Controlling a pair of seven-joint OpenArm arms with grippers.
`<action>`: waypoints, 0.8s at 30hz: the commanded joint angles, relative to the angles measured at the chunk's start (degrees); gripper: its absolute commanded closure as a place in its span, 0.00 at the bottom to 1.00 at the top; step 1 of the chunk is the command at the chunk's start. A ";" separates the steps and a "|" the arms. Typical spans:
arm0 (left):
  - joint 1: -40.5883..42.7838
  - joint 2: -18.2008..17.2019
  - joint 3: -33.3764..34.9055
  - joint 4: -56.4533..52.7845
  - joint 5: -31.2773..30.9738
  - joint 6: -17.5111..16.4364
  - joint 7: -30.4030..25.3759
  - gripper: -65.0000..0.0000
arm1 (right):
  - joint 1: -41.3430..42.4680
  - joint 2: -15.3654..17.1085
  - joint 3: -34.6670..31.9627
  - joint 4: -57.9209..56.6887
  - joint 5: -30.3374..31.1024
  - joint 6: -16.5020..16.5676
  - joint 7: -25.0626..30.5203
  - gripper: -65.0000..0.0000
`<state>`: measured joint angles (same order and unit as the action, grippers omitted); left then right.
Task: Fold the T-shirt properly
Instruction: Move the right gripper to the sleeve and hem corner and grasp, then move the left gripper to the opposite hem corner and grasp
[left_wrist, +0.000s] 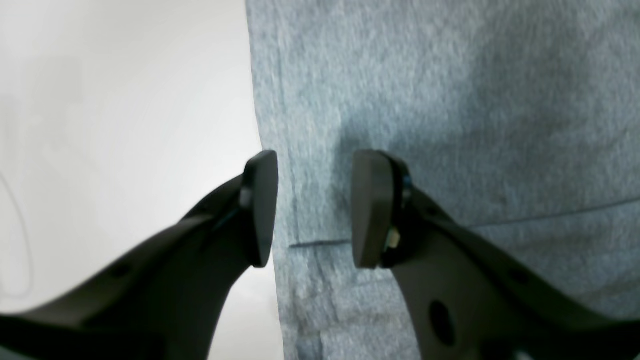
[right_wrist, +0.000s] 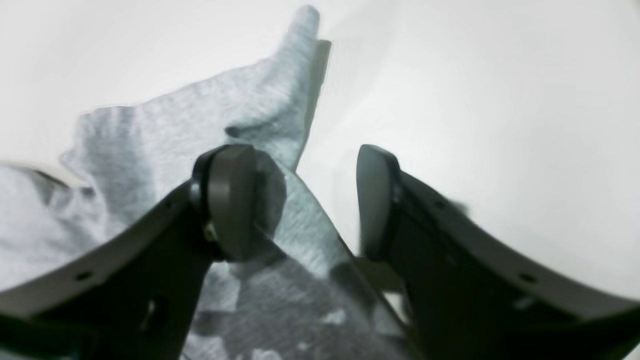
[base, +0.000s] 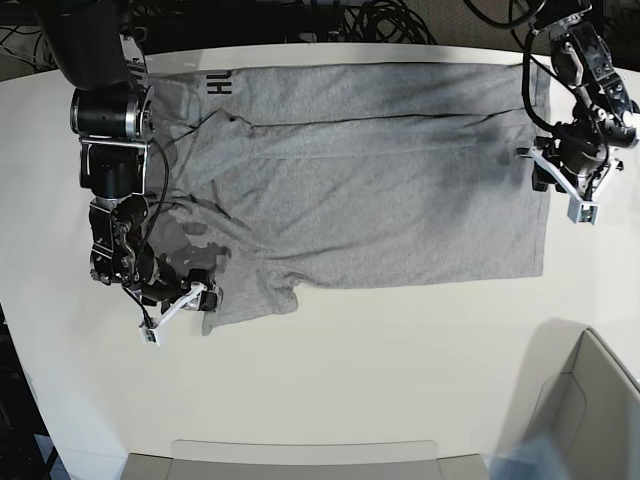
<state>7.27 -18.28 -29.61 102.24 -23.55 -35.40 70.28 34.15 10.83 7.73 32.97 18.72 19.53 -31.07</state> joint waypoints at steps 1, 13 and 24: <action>-0.63 -0.93 -0.15 0.93 -0.32 0.10 -0.96 0.61 | 1.85 -0.24 -1.53 0.74 0.66 0.56 0.17 0.51; -5.38 -1.10 -0.15 0.84 -0.32 -0.08 -1.23 0.61 | 1.76 -0.32 -7.51 0.66 0.66 0.47 0.26 0.59; -31.49 -6.73 11.28 -28.26 -0.23 -0.34 -4.57 0.54 | 1.50 -0.24 -7.77 0.66 0.66 0.47 -3.17 0.65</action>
<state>-23.35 -23.92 -17.98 72.20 -23.40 -35.79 66.54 34.61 10.22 0.01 33.34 20.23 20.21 -32.58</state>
